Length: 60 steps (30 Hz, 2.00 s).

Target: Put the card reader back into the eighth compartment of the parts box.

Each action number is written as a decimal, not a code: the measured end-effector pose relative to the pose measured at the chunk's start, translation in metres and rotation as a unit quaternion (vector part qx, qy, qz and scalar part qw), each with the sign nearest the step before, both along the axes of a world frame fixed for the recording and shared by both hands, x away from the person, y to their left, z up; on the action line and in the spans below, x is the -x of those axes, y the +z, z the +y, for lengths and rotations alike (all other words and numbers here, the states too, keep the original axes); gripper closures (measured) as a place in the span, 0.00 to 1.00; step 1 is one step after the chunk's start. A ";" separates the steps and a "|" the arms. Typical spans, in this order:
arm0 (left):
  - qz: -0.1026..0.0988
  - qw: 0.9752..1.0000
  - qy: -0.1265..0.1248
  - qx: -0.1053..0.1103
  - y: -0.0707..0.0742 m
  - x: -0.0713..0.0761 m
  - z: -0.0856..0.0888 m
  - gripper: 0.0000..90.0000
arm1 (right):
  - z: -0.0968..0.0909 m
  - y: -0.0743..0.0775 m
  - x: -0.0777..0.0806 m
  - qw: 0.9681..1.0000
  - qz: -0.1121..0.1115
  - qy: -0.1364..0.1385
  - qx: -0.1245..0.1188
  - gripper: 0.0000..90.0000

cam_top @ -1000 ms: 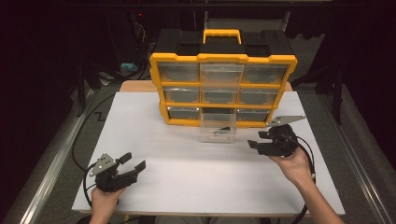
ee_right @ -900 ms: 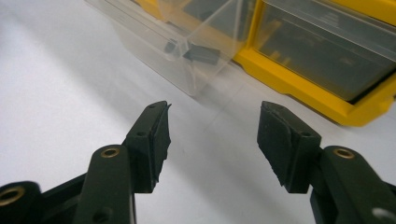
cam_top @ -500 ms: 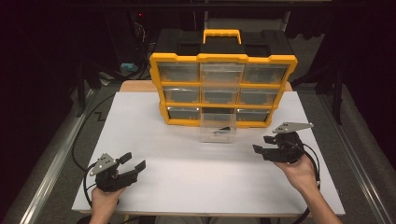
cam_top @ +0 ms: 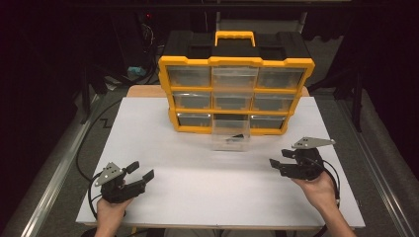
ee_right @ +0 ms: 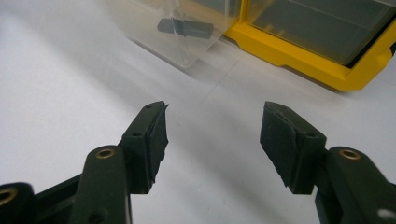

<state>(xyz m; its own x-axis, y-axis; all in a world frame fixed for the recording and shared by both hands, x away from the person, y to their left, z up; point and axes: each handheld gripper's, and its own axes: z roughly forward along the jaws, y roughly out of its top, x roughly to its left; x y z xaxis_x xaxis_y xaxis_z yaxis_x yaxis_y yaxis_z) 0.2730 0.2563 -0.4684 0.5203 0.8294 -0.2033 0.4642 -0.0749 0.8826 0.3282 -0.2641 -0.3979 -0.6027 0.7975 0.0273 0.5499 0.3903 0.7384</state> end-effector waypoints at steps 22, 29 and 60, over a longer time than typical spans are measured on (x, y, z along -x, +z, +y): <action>0.001 1.000 -0.002 0.000 -0.001 0.001 -0.001 0.33 | -0.016 -0.025 0.018 0.999 -0.014 -0.020 -0.022 0.42; 0.002 1.000 -0.005 -0.004 -0.001 0.000 -0.001 0.33 | -0.021 -0.031 0.023 0.999 -0.021 -0.028 -0.031 0.40; 0.004 1.000 -0.002 0.003 -0.001 0.000 0.000 0.33 | -0.042 -0.055 0.041 0.994 -0.048 -0.061 -0.082 0.34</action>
